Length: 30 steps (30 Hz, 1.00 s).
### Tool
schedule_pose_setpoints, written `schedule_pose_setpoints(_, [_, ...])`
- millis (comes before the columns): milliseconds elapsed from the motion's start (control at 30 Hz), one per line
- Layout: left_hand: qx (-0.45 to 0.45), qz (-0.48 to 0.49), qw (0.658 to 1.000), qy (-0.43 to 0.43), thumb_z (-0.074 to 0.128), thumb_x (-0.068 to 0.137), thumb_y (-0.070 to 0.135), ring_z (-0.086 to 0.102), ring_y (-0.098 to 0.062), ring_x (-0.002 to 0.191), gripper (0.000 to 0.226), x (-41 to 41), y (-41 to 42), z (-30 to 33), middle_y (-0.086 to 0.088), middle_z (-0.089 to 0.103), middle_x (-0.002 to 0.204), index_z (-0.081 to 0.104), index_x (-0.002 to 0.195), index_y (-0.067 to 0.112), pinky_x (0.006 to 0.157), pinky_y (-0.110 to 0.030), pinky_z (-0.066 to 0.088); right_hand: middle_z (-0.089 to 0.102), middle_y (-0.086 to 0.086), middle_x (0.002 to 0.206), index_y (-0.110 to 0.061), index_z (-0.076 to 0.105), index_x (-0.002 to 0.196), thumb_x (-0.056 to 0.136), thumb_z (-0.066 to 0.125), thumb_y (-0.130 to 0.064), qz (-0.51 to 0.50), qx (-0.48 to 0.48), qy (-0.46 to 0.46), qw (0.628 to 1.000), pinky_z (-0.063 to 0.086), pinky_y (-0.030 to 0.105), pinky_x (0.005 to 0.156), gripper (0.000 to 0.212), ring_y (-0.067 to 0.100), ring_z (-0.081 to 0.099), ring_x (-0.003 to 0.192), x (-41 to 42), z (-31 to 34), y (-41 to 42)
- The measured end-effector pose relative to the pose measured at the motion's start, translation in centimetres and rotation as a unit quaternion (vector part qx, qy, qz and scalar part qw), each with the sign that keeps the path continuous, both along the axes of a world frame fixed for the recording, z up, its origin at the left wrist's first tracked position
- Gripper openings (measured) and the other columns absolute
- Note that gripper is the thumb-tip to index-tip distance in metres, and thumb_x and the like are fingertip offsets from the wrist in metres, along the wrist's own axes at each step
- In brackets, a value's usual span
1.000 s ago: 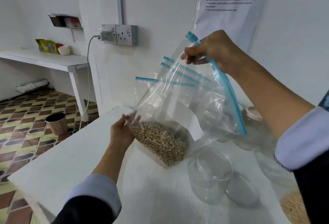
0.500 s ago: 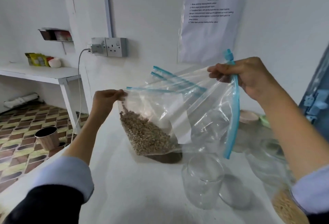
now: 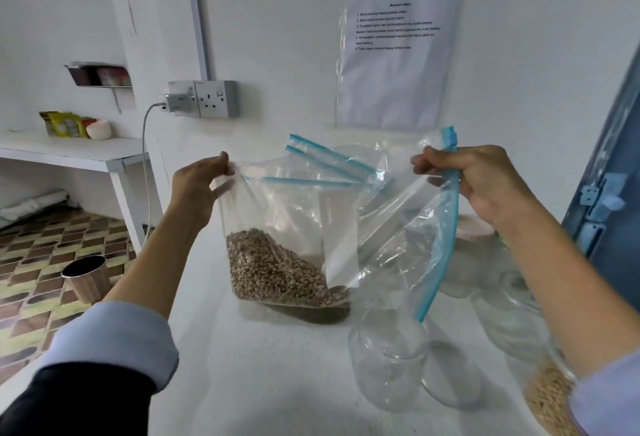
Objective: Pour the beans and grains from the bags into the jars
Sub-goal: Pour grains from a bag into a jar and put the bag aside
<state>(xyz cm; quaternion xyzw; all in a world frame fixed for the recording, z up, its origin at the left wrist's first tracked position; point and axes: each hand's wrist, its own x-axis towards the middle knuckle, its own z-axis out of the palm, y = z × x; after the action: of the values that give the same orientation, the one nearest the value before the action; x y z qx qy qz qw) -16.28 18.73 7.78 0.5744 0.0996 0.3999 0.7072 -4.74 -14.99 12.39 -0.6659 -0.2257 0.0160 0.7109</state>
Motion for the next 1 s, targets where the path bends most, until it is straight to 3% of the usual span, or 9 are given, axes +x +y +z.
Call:
schedule_pose_setpoints(100, [0.027,-0.017,0.999,0.008,0.053,0.095,0.017,0.066,-0.024,0.094,0.027,-0.2,-0.4,-0.5,0.0,0.071,0.083,0.067,0.073,0.009,0.086,-0.041,0.053,0.073,0.006,0.079,-0.003,0.07,0.079,0.08,0.07,-0.014,0.015,0.015,0.011,1.0,0.052,0.028,0.078,0.011,0.015,0.07,0.079,-0.5,-0.2,0.1])
schedule_pose_setpoints(167, [0.099,0.013,0.994,0.035,0.047,0.099,0.017,0.071,-0.022,0.08,0.026,-0.2,-0.5,-0.8,-0.006,0.071,0.09,0.065,0.082,0.007,0.072,-0.035,0.058,0.073,0.006,0.078,-0.003,0.069,0.077,0.081,0.069,-0.014,0.034,0.02,0.016,0.999,0.051,0.027,0.076,0.012,0.014,0.07,0.078,-0.7,-0.4,0.1])
schedule_pose_setpoints(267, [0.205,0.131,0.968,0.063,0.042,0.098,0.003,0.065,-0.013,0.05,0.027,0.3,-0.9,-1.2,-0.016,0.064,0.076,0.061,0.078,0.003,0.05,-0.026,0.056,0.074,0.007,0.081,-0.003,0.07,0.075,0.079,0.069,-0.014,0.055,-0.004,0.014,0.998,0.052,0.029,0.079,0.012,0.019,0.07,0.082,-1.1,-0.6,0.3])
schedule_pose_setpoints(367, [0.255,0.217,0.941,0.054,0.036,0.094,-0.001,0.058,-0.024,0.05,0.027,0.9,-1.0,-1.9,-0.012,0.057,0.065,0.058,0.078,0.002,0.05,-0.037,0.054,0.074,0.007,0.078,-0.004,0.071,0.076,0.082,0.069,-0.012,0.033,-0.057,-0.016,0.998,0.054,0.029,0.083,0.01,0.02,0.069,0.081,-1.0,-0.7,-0.2])
schedule_pose_setpoints(467, [0.249,0.246,0.936,0.018,0.032,0.095,0.001,0.051,-0.023,0.044,0.036,1.4,-0.8,-1.8,-0.006,0.053,0.06,0.051,0.068,0.014,0.047,-0.033,0.046,0.073,0.002,0.073,-0.005,0.071,0.075,0.079,0.071,-0.012,0.007,-0.09,-0.02,0.996,0.054,0.025,0.08,0.008,0.015,0.068,0.074,-0.7,-1.0,-0.6])
schedule_pose_setpoints(667, [0.206,0.244,0.946,-0.05,0.03,0.099,0.007,0.041,-0.01,0.033,0.039,2.1,-1.9,-0.6,-0.005,0.048,0.055,0.05,0.067,0.017,0.039,-0.023,0.034,0.072,0.002,0.066,-0.002,0.068,0.076,0.071,0.075,-0.013,-0.013,0.005,0.06,0.998,0.055,0.023,0.07,0.013,0.013,0.069,0.064,0.1,-2.3,-0.4])
schedule_pose_setpoints(767, [0.225,0.242,0.941,-0.074,0.032,0.099,0.008,0.041,-0.012,0.036,0.039,2.1,-2.1,-0.7,-0.004,0.046,0.052,0.05,0.067,0.02,0.043,-0.025,0.034,0.073,-0.003,0.069,-0.004,0.069,0.08,0.083,0.068,-0.013,-0.013,-0.016,0.032,0.999,0.054,0.018,0.066,0.01,0.009,0.069,0.067,-0.1,-3.0,-0.9])
schedule_pose_setpoints(867, [0.242,0.237,0.936,-0.1,0.033,0.098,0.007,0.04,-0.014,0.038,0.038,1.8,-2.5,-0.3,-0.004,0.045,0.051,0.05,0.067,0.022,0.043,-0.023,0.034,0.074,-0.007,0.075,-0.009,0.07,0.08,0.087,0.064,-0.017,-0.035,-0.012,-0.004,0.999,0.051,0.021,0.077,0.012,0.01,0.067,0.079,-0.2,-3.7,-1.6])
schedule_pose_setpoints(1000, [0.254,0.236,0.929,-0.128,0.034,0.095,0.009,0.041,-0.018,0.043,0.035,2.0,-3.0,1.0,-0.001,0.046,0.051,0.05,0.067,0.023,0.045,-0.026,0.033,0.071,-0.014,0.067,-0.011,0.071,0.08,0.086,0.066,-0.017,-0.093,-0.011,-0.071,0.993,0.048,0.011,0.072,0.01,0.003,0.063,0.074,-0.4,-4.7,-1.6])
